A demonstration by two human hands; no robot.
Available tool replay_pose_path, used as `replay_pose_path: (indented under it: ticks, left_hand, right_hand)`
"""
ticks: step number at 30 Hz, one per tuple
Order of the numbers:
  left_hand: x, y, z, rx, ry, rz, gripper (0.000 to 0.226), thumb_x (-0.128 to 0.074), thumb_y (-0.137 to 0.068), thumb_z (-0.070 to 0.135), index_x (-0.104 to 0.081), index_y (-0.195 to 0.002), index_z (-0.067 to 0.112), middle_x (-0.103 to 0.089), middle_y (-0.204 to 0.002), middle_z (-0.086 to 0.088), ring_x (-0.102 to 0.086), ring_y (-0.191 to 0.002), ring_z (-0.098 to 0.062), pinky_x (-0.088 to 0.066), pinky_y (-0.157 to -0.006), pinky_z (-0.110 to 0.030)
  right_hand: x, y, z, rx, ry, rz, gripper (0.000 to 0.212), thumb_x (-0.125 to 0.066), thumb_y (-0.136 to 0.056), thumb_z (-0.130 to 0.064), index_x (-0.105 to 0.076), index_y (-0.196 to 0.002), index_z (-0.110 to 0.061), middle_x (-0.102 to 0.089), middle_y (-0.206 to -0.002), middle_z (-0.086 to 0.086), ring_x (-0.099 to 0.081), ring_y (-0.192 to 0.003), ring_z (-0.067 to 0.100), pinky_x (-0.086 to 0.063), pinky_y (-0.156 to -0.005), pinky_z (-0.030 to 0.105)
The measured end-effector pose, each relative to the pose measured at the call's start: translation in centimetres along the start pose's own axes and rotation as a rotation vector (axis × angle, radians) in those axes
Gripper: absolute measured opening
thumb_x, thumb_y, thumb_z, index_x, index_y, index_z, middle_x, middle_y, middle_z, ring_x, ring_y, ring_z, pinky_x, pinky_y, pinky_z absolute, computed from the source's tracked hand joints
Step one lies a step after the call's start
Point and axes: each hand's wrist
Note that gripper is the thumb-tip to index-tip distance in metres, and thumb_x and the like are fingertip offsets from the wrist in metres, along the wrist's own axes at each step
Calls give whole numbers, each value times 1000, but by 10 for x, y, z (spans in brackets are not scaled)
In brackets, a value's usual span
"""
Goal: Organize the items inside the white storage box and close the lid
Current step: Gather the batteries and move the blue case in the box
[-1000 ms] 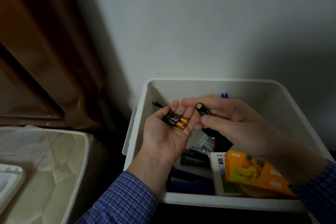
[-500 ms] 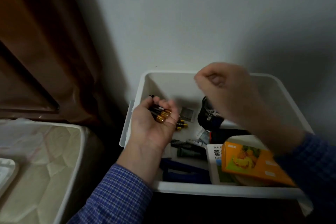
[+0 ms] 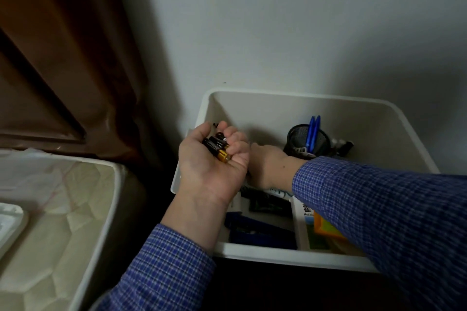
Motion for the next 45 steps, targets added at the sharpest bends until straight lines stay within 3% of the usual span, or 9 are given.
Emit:
replay_pose_path:
  ticks: [8, 18, 22, 27, 32, 37, 39, 42, 45]
  left_hand:
    - [-1, -3, 0, -9, 34, 53, 22, -49, -93, 28, -50, -91, 6, -45, -69, -6, -43, -52, -17, -44, -38, -21]
    - [-4, -1, -3, -42, 31, 80, 20, -51, -93, 27, -48, -97, 7, -46, -75, -5, -45, -56, -16, -46, -39, -23]
    - [-6, -1, -1, -86, 46, 95, 28, -52, -95, 27, -53, -109, 3, -52, -94, -5, -52, -66, -20, -53, -44, -28]
    - [-7, -2, 0, -101, 30, 73, 41, -40, -103, 32, -59, -114, -3, -72, -89, -20, -73, -75, -37, -60, -73, -58]
    - [-4, -5, -3, -92, -75, 92, 43, -35, -105, 34, -55, -123, 0, -74, -100, -25, -74, -89, -42, -52, -87, -61]
    - [-5, -5, -3, -106, -98, 83, 33, -38, -105, 29, -57, -110, 2, -74, -93, -23, -75, -83, -39, -60, -67, -50]
    - [-5, -3, -6, -94, -124, 61, 29, -36, -104, 25, -56, -105, 4, -74, -91, -21, -75, -82, -36, -60, -58, -44]
    - [-5, -1, -7, -85, -117, 38, 28, -36, -103, 20, -57, -107, 3, -74, -97, -23, -75, -85, -38, -62, -71, -51]
    - [-4, -1, -6, -81, -108, 29, 30, -36, -103, 20, -57, -112, 2, -73, -103, -25, -74, -91, -40, -61, -80, -49]
  right_hand:
    - [-20, -8, -19, 195, 741, -82, 29, -42, -105, -20, -56, -129, -13, -58, -132, 10, -55, -122, 27, -46, -105, 37]
    - [-24, -9, -26, -8, 427, -61, 29, -47, -103, -17, -58, -130, -14, -58, -133, 9, -56, -119, 27, -50, -99, 39]
    - [6, 7, -16, -70, -120, -215, 29, -53, -98, -9, -62, -126, -6, -64, -106, 9, -64, -96, 23, -56, -87, 34]
    - [56, 68, 42, -204, -1258, -228, 19, -51, -101, -7, -59, -113, 7, -70, -79, 11, -64, -60, 15, -50, -49, 22]
    - [64, 129, 74, 170, -2000, -283, 25, -67, -89, -20, -70, -110, -5, -63, -87, 8, -51, -66, 11, -43, -50, 18]
    - [65, 131, 54, 306, -1957, -202, 26, -57, -95, -13, -65, -116, 1, -61, -90, 8, -45, -69, 9, -37, -56, 20]
    - [67, 130, 42, 264, -1654, 18, 20, -54, -98, -16, -63, -106, -1, -60, -80, 1, -46, -65, 8, -38, -57, 25]
    - [62, 131, 18, 116, -1020, 463, 16, -51, -103, -26, -64, -111, -21, -67, -88, -12, -61, -77, 2, -49, -72, 23]
    - [59, 133, -1, 149, -984, 608, 23, -53, -102, -19, -61, -123, -22, -61, -106, -15, -59, -102, 1, -44, -88, 13]
Point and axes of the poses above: each hand's wrist, its own y-axis away from the middle knuckle, its own x-axis out of the back of the hand, z = x × y
